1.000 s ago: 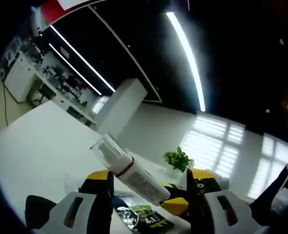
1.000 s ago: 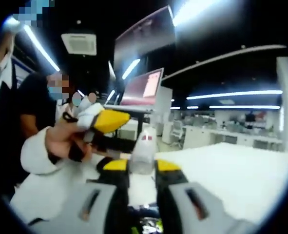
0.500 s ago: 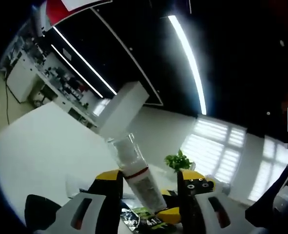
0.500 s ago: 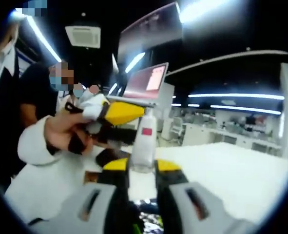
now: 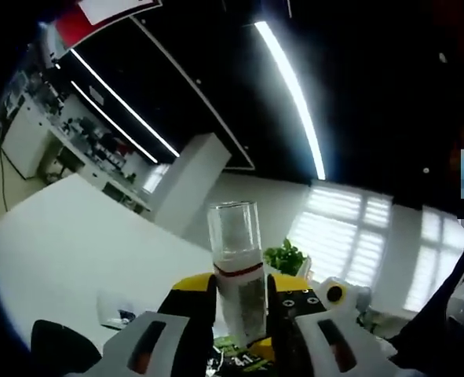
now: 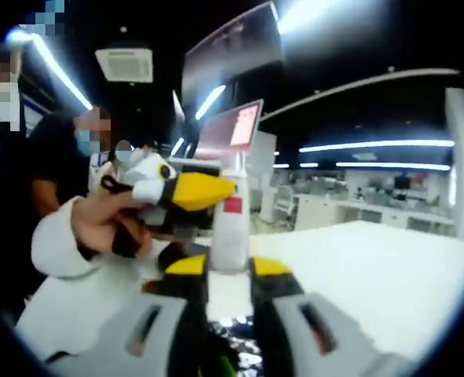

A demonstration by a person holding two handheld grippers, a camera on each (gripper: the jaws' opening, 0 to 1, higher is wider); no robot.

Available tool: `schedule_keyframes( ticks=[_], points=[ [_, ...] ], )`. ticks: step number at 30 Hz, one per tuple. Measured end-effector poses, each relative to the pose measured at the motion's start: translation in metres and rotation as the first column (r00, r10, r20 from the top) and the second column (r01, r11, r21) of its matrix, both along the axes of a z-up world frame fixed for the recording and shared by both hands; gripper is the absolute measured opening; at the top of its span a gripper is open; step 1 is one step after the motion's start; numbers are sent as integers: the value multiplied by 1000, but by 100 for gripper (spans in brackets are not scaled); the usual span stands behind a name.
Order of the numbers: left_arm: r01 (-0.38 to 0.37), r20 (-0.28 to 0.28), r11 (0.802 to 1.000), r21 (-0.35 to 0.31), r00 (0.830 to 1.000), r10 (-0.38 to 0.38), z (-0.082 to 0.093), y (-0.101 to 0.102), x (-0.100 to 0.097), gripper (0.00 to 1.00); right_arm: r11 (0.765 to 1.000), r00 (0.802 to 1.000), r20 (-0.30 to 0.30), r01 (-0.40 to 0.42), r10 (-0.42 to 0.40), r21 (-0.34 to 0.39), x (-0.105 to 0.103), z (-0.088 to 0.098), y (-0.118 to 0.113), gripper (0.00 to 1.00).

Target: Arrange the skincare products in the storage area until every visible bottle or jar stands upright without overlapping.

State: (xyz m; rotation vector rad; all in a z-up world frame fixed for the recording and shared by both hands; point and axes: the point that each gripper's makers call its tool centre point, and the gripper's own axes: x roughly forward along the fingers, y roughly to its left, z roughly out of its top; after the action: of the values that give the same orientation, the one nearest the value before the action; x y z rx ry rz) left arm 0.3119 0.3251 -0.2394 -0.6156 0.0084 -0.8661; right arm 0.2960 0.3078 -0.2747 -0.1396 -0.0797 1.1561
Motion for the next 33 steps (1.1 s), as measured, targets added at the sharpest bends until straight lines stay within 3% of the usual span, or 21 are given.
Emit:
schedule_keyframes(
  ticks=[3, 6, 13, 22, 33],
  points=[
    [5, 3, 1000, -1, 1000, -5, 1, -1, -1, 24, 1000, 1000, -19, 0, 0, 13, -2, 1, -2, 18],
    [15, 13, 1000, 6, 1000, -15, 3, -5, -3, 24, 999, 996, -89, -23, 27, 46, -5, 0, -2, 18],
    [57, 95, 997, 45, 994, -61, 15, -17, -14, 24, 974, 969, -224, -56, 106, 220, -1, 15, -14, 21],
    [146, 169, 987, 73, 973, -157, 24, -32, -31, 24, 967, 971, -201, -78, 128, 241, -13, 21, -18, 23],
    [266, 207, 953, 146, 934, -293, 23, -65, -52, 25, 978, 978, -148, -122, 147, 168, -32, 15, -13, 24]
  ],
)
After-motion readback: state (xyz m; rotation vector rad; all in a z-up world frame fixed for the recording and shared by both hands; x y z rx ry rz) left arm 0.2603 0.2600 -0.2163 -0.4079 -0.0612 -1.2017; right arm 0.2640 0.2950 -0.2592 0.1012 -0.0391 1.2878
